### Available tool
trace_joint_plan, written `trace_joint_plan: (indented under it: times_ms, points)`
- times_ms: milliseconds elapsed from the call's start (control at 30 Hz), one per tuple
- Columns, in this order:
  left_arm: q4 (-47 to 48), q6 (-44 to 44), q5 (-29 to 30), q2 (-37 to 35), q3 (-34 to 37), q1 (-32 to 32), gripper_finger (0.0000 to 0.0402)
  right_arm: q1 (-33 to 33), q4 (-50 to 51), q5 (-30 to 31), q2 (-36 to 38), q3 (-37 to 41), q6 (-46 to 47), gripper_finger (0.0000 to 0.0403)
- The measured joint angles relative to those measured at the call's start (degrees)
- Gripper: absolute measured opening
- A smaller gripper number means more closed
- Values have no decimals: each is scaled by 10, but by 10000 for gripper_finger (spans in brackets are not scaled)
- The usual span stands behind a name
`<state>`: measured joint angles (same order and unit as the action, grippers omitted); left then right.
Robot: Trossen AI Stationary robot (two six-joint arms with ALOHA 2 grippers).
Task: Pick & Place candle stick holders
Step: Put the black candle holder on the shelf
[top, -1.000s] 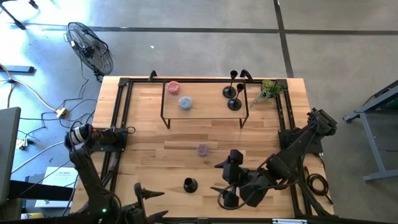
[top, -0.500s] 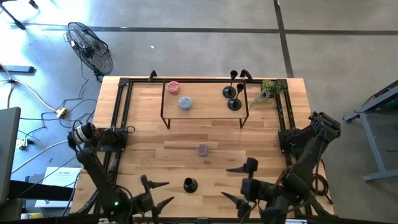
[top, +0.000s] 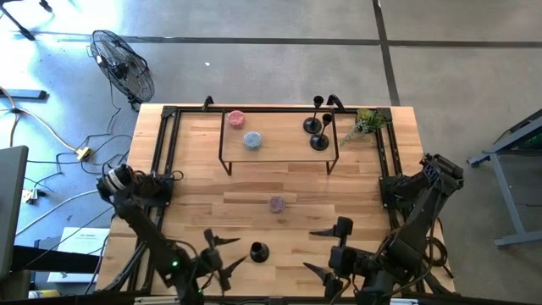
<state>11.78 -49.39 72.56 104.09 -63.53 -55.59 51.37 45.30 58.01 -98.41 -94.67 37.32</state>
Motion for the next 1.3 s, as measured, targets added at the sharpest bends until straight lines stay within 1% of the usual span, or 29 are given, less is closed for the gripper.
trace_joint_plan:
  times_ms: [100, 233, 433, 533, 600, 967, 1133, 1300]
  points:
    - [-42, 11, -17, 0, 20, 16, 269, 0, 0, 1, 0, 0, 1, 357]
    - [-121, 81, -56, 0, 44, 32, 269, 0, 0, 1, 0, 0, 1, 357]
    - [-284, 203, -176, 0, 80, 63, 269, 0, 0, -25, 0, 0, 21, 357]
    - [-346, 248, -219, 0, 99, 80, 269, -1, 0, -30, 0, 0, 28, 357]
    - [-370, 266, -242, 0, 105, 89, 269, -1, 0, -31, 0, 0, 28, 357]
    - [-378, 271, -315, 0, 109, 126, 269, -16, 0, -34, 0, 0, 29, 357]
    - [-376, 273, -323, 0, 109, 129, 269, -23, 0, -49, 0, 0, 32, 357]
    - [-372, 252, -328, 0, 109, 129, 269, -23, 0, -56, 0, 0, 40, 357]
